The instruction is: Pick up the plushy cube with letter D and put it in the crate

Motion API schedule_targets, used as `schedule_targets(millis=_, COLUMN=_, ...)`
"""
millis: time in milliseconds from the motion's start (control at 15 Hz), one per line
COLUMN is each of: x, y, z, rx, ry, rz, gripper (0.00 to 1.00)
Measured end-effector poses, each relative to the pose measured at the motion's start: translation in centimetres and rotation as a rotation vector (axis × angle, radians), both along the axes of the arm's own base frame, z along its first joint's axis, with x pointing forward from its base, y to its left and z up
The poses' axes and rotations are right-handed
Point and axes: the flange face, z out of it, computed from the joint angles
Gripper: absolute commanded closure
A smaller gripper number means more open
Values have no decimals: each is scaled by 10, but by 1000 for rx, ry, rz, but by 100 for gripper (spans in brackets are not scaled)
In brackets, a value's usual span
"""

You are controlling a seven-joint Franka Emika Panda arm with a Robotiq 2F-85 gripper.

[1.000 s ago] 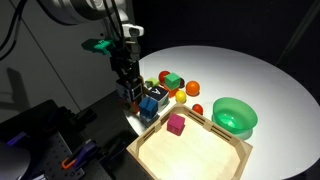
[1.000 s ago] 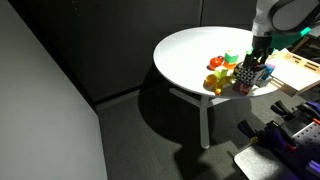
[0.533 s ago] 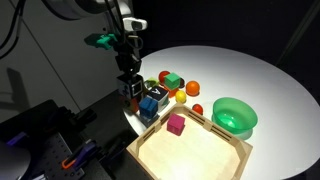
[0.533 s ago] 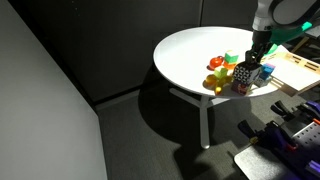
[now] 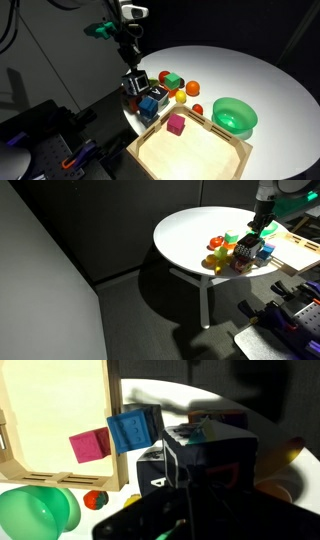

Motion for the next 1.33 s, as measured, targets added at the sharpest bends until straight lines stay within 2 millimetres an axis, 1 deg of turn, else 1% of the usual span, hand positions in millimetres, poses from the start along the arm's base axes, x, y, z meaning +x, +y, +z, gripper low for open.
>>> schedule_targets(millis=267, x=1, y=-5, z=19, rx=0, ry=-27, rz=-19, gripper=100)
schedule_targets(millis=467, x=1, y=-18, z=38, rx=16, ry=-62, rz=-70, gripper=100)
schedule_targets(millis=667, x=-1, y=-39, z=57, rx=22, ry=-91, rz=-128, gripper=100)
schedule_targets(millis=867, x=-5, y=-65, z=72, rx=19, ry=-114, rz=-186, gripper=100)
schedule_targets(millis=1333, x=-21, y=-127, z=85, rx=17, ry=-145, rz=-328, gripper=100)
